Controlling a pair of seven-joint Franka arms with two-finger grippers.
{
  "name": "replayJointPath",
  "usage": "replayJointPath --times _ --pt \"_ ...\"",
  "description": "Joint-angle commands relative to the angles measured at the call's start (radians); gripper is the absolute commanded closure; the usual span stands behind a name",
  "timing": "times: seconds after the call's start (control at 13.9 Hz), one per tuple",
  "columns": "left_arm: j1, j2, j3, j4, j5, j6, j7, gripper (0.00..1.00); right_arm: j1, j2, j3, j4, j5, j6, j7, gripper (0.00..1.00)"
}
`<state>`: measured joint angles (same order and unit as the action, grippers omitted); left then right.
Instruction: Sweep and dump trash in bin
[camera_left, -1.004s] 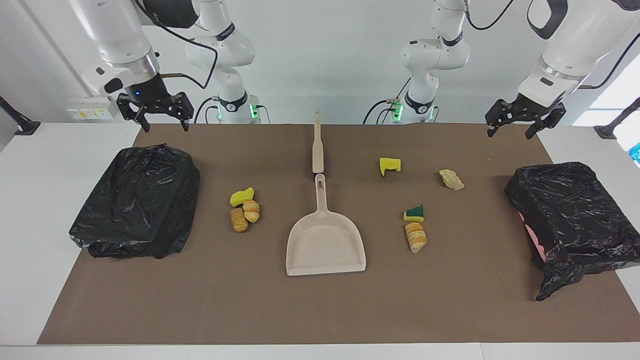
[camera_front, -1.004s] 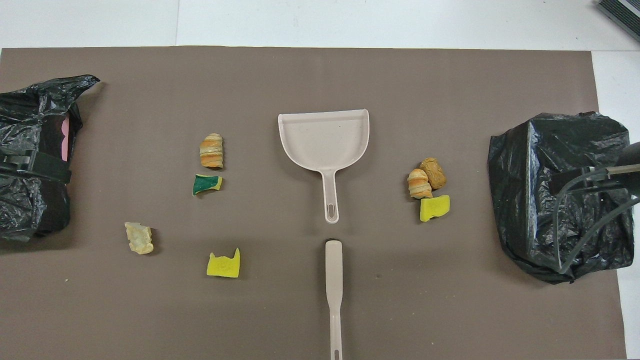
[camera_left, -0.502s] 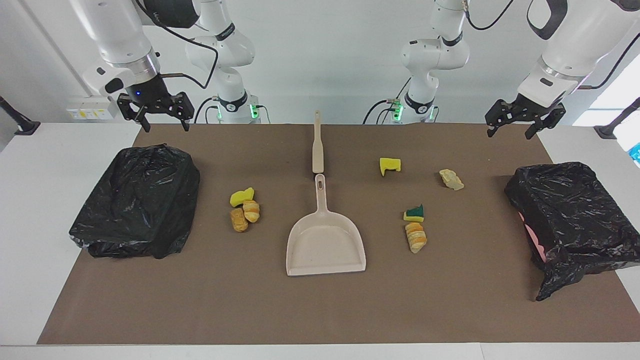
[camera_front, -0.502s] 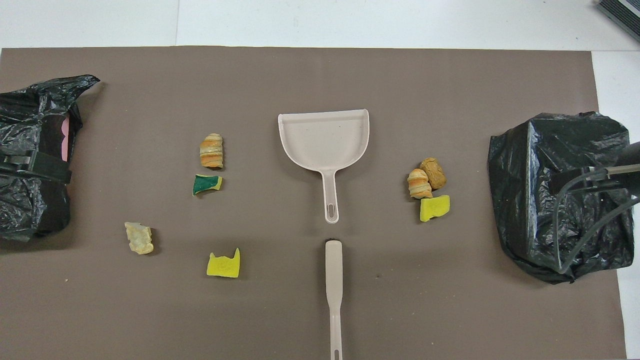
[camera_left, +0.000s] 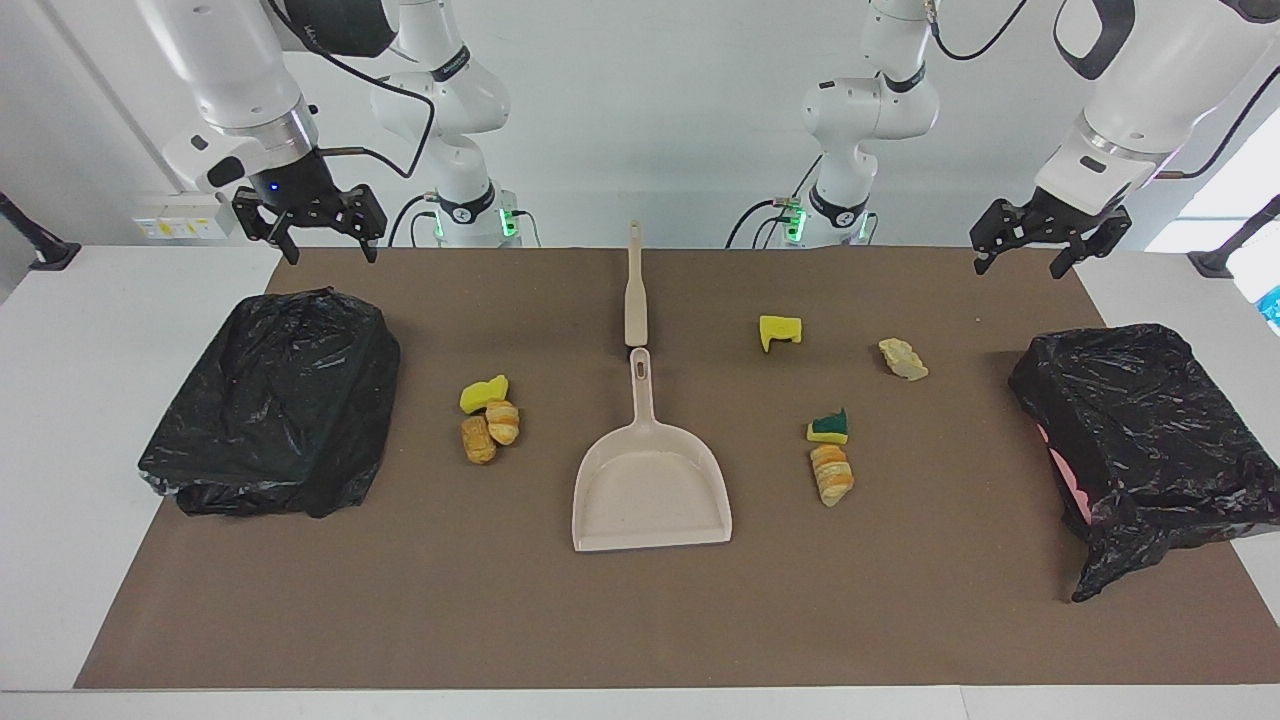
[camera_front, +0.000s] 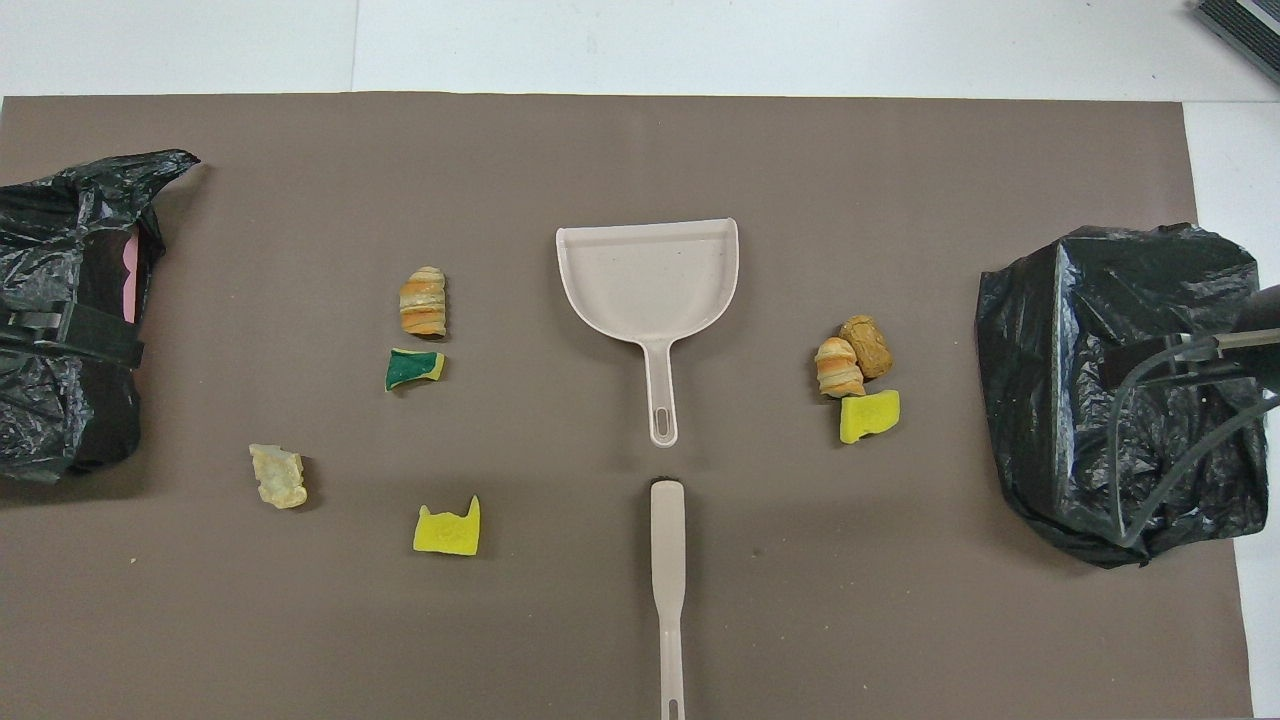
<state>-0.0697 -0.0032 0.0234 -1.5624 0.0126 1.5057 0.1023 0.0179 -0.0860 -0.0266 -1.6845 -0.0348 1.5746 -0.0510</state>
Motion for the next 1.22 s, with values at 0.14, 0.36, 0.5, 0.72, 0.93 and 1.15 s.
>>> replayJointPath --times 0.14,0.36,0.5,0.72,0.93,1.15 --pt "-0.001 -0.041 0.000 -0.050 -0.008 -0.001 0.004 0.00 -0.019 -0.015 0.005 -0.021 0.026 0.007 -0.035 0.00" --pt "-0.005 -0.041 0.000 -0.050 -0.008 -0.001 0.004 0.00 -0.021 -0.015 0.004 -0.021 0.026 0.007 -0.035 0.00" --pt "-0.007 -0.041 0.000 -0.059 -0.008 0.001 0.004 0.00 -0.021 -0.017 0.004 -0.021 0.026 0.007 -0.035 0.00" --pt "-0.005 -0.043 0.000 -0.062 -0.008 0.008 0.004 0.00 -0.029 -0.017 0.004 -0.021 0.026 0.007 -0.036 0.00" --pt "-0.007 -0.043 0.000 -0.062 -0.008 0.008 0.004 0.00 -0.029 -0.015 0.004 -0.021 0.026 0.007 -0.036 0.00" --pt "-0.007 -0.043 0.000 -0.062 -0.008 0.008 0.004 0.00 -0.029 -0.017 0.004 -0.021 0.026 0.007 -0.036 0.00"
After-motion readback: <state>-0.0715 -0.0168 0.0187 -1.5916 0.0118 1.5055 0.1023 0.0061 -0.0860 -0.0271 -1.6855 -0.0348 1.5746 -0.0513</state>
